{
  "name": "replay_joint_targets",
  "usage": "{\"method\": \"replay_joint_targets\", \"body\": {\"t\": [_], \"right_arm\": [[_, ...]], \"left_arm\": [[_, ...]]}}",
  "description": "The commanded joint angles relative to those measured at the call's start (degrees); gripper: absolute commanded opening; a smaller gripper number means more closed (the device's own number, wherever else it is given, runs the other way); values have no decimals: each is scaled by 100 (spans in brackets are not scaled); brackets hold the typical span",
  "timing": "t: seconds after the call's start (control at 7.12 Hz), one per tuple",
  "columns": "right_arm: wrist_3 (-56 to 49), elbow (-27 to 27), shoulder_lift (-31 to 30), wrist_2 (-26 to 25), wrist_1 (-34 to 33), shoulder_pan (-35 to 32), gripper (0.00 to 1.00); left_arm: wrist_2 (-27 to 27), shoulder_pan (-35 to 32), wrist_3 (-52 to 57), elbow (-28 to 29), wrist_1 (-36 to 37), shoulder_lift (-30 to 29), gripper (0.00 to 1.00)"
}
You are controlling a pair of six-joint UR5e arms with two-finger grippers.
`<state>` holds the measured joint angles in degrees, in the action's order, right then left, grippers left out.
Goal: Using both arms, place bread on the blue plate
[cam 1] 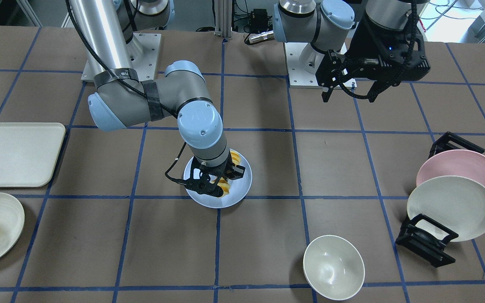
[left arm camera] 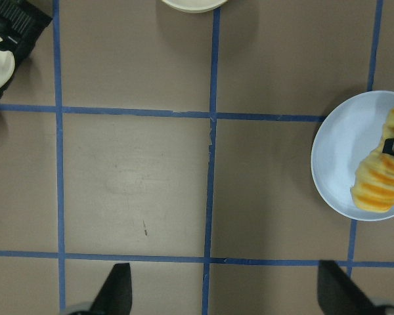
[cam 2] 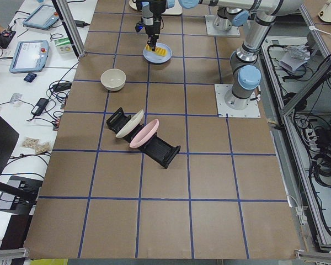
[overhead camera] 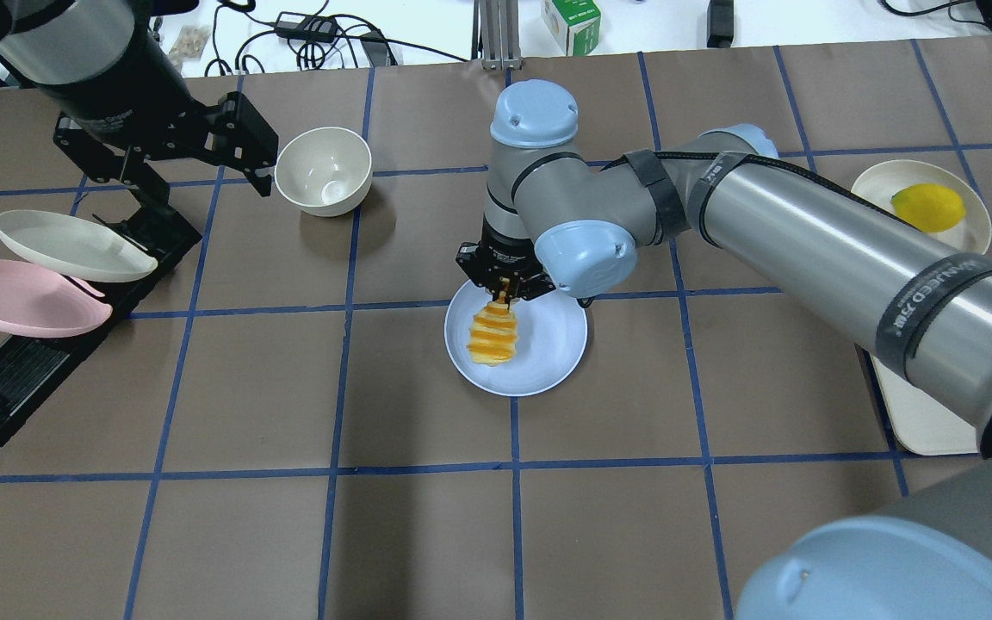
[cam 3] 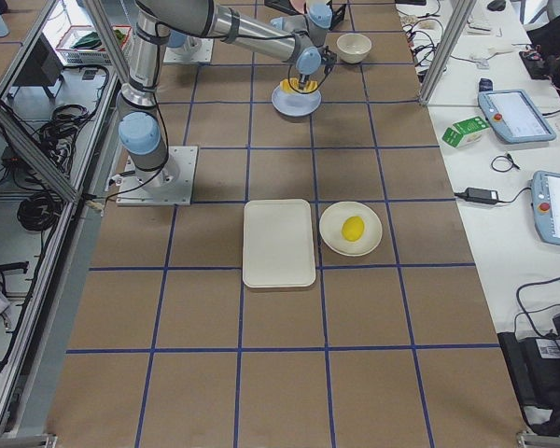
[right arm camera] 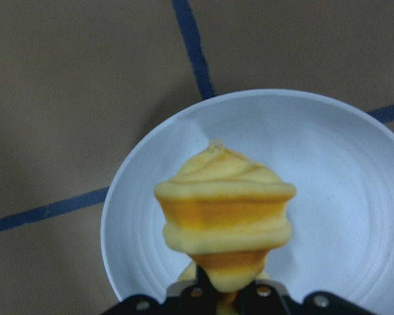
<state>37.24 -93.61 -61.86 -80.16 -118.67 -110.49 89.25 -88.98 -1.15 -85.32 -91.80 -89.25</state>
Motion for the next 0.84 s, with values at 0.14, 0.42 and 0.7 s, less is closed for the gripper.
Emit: {"method": "replay_joint_targets", "body": {"t": [0.14, 0.42, 0.7], "right_arm": [[-785, -227, 51, -43, -253, -43, 0], [-833, -245, 95, -263, -262, -43, 21], [-780, -245, 51, -263, -315, -43, 100]], "left_arm": [[5, -50, -95, 166, -14, -243, 100], [-21, 3, -96, 50, 48, -145, 100], [-74, -41, -87, 24, 48, -154, 100]]}}
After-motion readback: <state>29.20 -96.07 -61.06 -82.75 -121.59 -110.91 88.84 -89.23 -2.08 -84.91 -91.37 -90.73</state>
